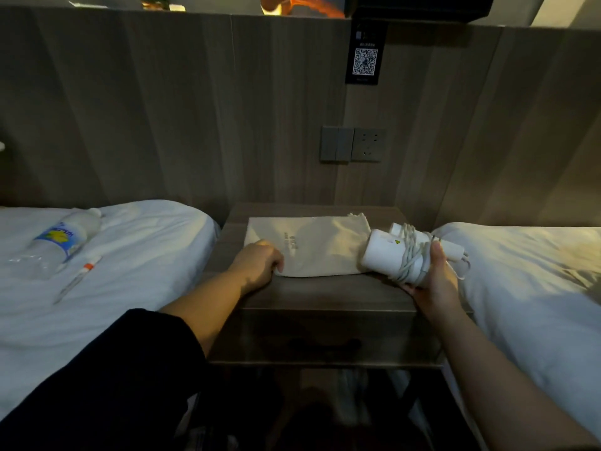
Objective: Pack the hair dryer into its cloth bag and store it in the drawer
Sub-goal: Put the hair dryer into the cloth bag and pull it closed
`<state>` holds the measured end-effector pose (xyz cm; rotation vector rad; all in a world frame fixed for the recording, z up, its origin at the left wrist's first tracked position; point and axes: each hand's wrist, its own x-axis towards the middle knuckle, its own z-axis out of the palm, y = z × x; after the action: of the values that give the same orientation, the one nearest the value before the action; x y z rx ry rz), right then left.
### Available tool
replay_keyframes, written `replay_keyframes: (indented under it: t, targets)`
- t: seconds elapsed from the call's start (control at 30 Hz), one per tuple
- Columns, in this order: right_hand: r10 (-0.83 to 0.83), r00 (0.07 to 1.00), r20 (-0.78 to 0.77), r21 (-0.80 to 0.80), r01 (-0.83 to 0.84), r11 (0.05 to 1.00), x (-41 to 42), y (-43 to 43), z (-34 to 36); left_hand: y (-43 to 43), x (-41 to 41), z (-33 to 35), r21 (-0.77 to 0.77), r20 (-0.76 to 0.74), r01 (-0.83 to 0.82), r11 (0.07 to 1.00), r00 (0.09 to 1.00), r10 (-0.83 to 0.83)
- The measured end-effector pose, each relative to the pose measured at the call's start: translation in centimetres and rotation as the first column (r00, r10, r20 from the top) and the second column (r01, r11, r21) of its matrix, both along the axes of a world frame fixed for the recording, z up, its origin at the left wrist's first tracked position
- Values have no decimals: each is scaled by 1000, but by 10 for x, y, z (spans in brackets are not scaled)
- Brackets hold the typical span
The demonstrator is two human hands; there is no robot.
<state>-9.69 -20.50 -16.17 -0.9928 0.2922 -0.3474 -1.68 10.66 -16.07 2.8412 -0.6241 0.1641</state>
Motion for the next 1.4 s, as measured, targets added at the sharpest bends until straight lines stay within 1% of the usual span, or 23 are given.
replay_keyframes:
  t: [0.07, 0.13, 0.2, 0.27, 0.3, 0.33, 0.4, 0.43, 0.5, 0.57, 0.6, 0.67, 0.7, 0.8, 0.87, 0.93, 1.0, 1.03, 1.1, 1.2, 1.23, 1.3, 1.4]
  targets:
    - [7, 1000, 16, -11, -7, 1000, -2, -2, -1, 10, -2, 1, 110, 103, -131, 985, 987, 120]
    - [17, 1000, 11, -10, -17, 1000, -4, -2, -2, 19, 0, 4, 139, 79, -335, 932, 942, 327]
    - [30, 999, 11, -24, -30, 999, -4, -2, -3, 29, 4, 10, 234, 36, -525, 818, 846, 533]
    - [44, 999, 4, -45, -44, 998, -4, -2, -4, 35, 9, 18, 282, 1, -618, 734, 766, 643]
    - [45, 999, 3, -55, -44, 997, -4, -2, -4, 30, 11, 23, 275, -12, -625, 731, 758, 652]
    - [40, 999, 5, -62, -40, 997, -6, -2, -4, 19, 11, 29, 250, -13, -586, 771, 794, 608]
    - [39, 999, 8, -68, -39, 997, -9, -2, -3, -20, 2, 40, 172, 21, -411, 895, 910, 413]
    - [41, 999, 10, -62, -41, 997, -9, -2, -3, -43, -6, 44, 118, 41, -316, 941, 949, 313]
    - [44, 999, 22, -28, -43, 999, -10, -5, -5, -86, -25, 43, -4, -23, -176, 984, 984, 176]
    - [48, 998, 37, -6, -48, 999, -10, -6, -6, -113, -36, 32, -45, -152, -129, 991, 981, 121]
    - [49, 998, 42, -8, -49, 999, -10, -6, -6, -121, -38, 26, -24, -183, -123, 992, 976, 116]
    - [63, 997, 49, -33, -61, 998, -12, -6, -5, -127, -38, 17, 40, -136, -93, 995, 986, 98]
    - [69, 996, 49, -46, -67, 997, -12, -5, -4, -125, -37, 15, 35, -128, -72, 997, 989, 76]
    - [73, 996, 45, -46, -70, 996, -12, -6, -4, -107, -35, 17, -91, -250, 42, 995, 966, -64]
    - [96, 994, 54, -12, -95, 995, -11, -8, -4, -90, -34, 24, -70, -320, 103, 992, 940, -121]
    - [116, 992, 52, 19, -117, 993, -11, -10, -5, -78, -34, 28, 46, -317, 91, 995, 946, -72]
    - [119, 993, 26, 16, -119, 993, -12, -9, -3, -74, -34, 29, 84, -286, 41, 996, 958, -15]
    - [120, 993, 14, 7, -120, 993, -12, -8, -4, -73, -34, 29, 40, -284, 7, 999, 959, 4]
    - [123, 992, -40, -23, -124, 992, -17, -4, -1, -70, -35, 27, -135, -298, -80, 988, 954, 36]
    - [156, 980, -126, -8, -159, 987, -24, 5, 6, -70, -33, 32, -409, -343, -198, 891, 938, 51]
    - [174, 970, -170, 2, -176, 984, -25, 7, 9, -72, -31, 37, -453, -370, -232, 861, 927, 56]
    - [166, 950, -264, -36, -182, 983, -31, 13, 19, -78, -28, 45, -471, -388, -266, 841, 919, 73]
    - [245, 916, -317, -151, -304, 941, -40, 19, 35, -90, -28, 53, -569, -338, -254, 782, 939, 59]
